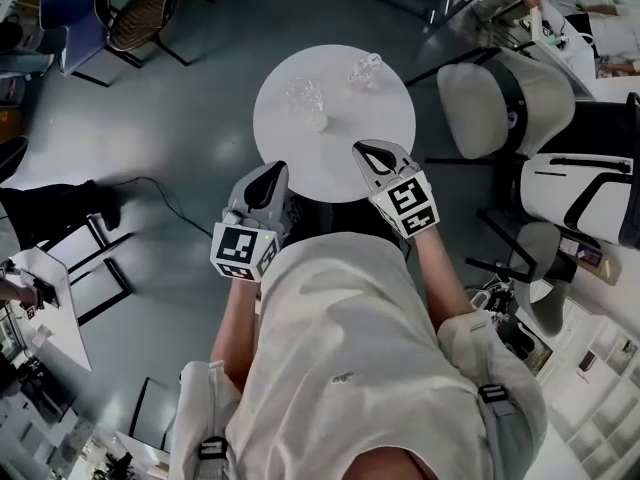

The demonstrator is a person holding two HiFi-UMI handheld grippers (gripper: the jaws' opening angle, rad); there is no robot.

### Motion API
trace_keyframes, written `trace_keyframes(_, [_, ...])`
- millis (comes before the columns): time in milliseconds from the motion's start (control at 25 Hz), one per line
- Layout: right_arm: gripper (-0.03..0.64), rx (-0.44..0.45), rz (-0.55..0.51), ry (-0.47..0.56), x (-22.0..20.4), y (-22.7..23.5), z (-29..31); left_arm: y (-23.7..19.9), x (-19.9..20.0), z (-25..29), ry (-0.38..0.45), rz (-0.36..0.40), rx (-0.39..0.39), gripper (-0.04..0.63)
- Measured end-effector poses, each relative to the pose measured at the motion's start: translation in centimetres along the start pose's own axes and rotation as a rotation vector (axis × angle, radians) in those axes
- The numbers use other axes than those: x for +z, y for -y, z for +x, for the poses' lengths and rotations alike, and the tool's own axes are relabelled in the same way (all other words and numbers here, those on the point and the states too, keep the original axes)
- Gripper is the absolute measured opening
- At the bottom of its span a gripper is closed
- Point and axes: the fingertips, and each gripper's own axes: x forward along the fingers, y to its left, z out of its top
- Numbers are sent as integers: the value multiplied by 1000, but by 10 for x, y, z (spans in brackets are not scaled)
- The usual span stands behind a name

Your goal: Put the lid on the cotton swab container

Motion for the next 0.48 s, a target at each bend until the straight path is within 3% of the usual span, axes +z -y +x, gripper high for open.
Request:
trace_keyframes(200, [12,-30,143,100,22,-26,-17,-20,-2,-19,6,28,-33,11])
trace_keyframes(480, [12,-62,236,236,53,-55,-49,-29,1,-45,38,27,-81,11])
